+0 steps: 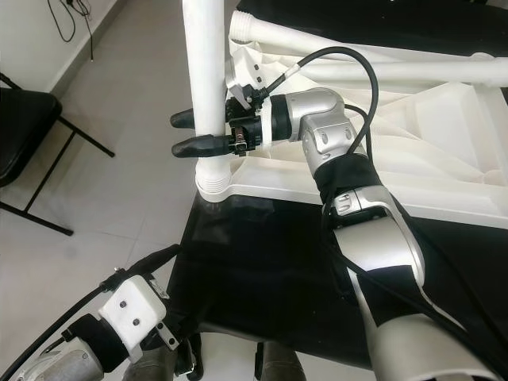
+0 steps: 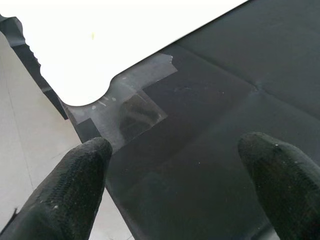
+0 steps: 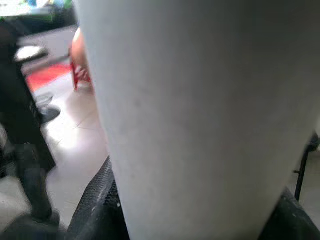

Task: Building children table

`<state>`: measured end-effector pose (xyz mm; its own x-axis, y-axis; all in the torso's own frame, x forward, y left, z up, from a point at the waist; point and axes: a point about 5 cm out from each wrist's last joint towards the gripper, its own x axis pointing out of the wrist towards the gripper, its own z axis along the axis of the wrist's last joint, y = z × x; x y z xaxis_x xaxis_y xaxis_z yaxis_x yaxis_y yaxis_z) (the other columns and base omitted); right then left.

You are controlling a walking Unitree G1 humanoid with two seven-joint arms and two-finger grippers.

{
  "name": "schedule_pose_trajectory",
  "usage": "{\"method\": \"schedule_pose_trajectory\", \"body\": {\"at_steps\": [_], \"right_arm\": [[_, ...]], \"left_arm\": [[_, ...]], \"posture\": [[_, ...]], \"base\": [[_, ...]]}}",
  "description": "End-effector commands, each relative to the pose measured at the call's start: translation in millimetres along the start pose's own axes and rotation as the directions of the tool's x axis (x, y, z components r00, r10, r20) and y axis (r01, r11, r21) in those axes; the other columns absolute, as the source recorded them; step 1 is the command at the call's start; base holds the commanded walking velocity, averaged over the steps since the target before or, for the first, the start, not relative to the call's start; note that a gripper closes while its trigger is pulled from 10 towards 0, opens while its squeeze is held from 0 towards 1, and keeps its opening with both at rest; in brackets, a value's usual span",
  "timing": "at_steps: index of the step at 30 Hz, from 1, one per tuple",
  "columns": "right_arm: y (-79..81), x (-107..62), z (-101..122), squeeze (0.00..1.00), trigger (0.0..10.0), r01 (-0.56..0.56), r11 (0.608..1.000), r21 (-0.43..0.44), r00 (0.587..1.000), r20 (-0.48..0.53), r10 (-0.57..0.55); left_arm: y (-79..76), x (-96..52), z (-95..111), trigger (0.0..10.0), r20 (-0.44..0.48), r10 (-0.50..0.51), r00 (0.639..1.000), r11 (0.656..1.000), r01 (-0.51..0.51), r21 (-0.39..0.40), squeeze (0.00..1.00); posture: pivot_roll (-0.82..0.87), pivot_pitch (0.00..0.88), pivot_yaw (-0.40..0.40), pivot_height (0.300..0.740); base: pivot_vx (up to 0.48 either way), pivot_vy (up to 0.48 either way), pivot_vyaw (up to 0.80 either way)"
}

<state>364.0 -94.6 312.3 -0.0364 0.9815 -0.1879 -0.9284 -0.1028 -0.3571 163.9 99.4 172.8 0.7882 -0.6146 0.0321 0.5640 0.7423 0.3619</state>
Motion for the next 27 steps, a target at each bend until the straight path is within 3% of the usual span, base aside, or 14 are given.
{"method": "schedule_pose_trajectory", "body": {"at_steps": [1,2,12,20,21,22,24,27], "right_arm": [[16.8,3.0,-33.8,0.00,10.0,-0.099,0.992,0.079,0.986,-0.127,0.109],[25.1,2.3,-33.2,0.00,10.0,-0.165,0.984,0.065,0.976,-0.132,0.172],[24.8,1.0,-32.7,0.00,10.0,-0.180,0.983,0.024,0.965,-0.192,0.182],[15.5,2.1,-29.2,0.00,10.0,-0.125,0.986,0.114,0.977,-0.160,0.142],[9.2,1.4,-31.3,0.00,10.0,-0.026,0.989,0.145,0.983,-0.178,0.052],[9.2,1.4,-31.3,0.00,10.0,-0.026,0.989,0.145,0.983,-0.178,0.052],[1.8,-1.4,-35.3,0.00,10.0,0.100,0.979,0.178,0.976,-0.211,-0.061],[-2.0,-5.6,-40.5,0.00,10.0,0.200,0.957,0.209,0.960,-0.237,-0.149]], "left_arm": [[-4.8,-1.2,-2.2,10.0,-0.009,-0.006,1.000,1.000,0.006,-0.016,0.00],[-4.5,-0.9,-2.1,10.0,-0.008,-0.004,1.000,1.000,0.004,-0.015,0.00],[-4.0,-0.4,-2.5,10.0,-0.006,-0.004,1.000,1.000,0.004,-0.012,0.00],[-3.1,0.0,-2.7,10.0,-0.007,0.002,1.000,1.000,-0.002,-0.008,0.00],[-3.1,0.0,-2.6,10.0,-0.006,0.004,1.000,1.000,-0.004,-0.008,0.00],[-3.1,0.0,-2.6,10.0,-0.006,0.004,1.000,1.000,-0.004,-0.008,0.00],[-3.1,0.3,-2.5,10.0,-0.005,0.007,1.000,1.000,-0.007,-0.007,0.00],[-3.0,0.4,-2.3,10.0,-0.004,0.008,1.000,1.000,-0.008,-0.008,0.00]], "posture": [[0.02,0.353,-0.049,0.740],[0.02,0.356,-0.045,0.740],[0.02,0.357,-0.044,0.740],[0.01,0.361,-0.046,0.740],[0.01,0.363,-0.050,0.740],[0.01,0.363,-0.050,0.740],[0.01,0.364,-0.050,0.740],[0.01,0.364,-0.050,0.740]], "base": [[0.000,0.000,0.00],[0.000,0.000,0.00],[0.000,0.000,0.00],[0.000,0.000,0.00],[0.000,0.000,0.00],[0.000,0.000,0.00],[0.000,0.000,0.00],[0.000,0.000,0.00]]}}
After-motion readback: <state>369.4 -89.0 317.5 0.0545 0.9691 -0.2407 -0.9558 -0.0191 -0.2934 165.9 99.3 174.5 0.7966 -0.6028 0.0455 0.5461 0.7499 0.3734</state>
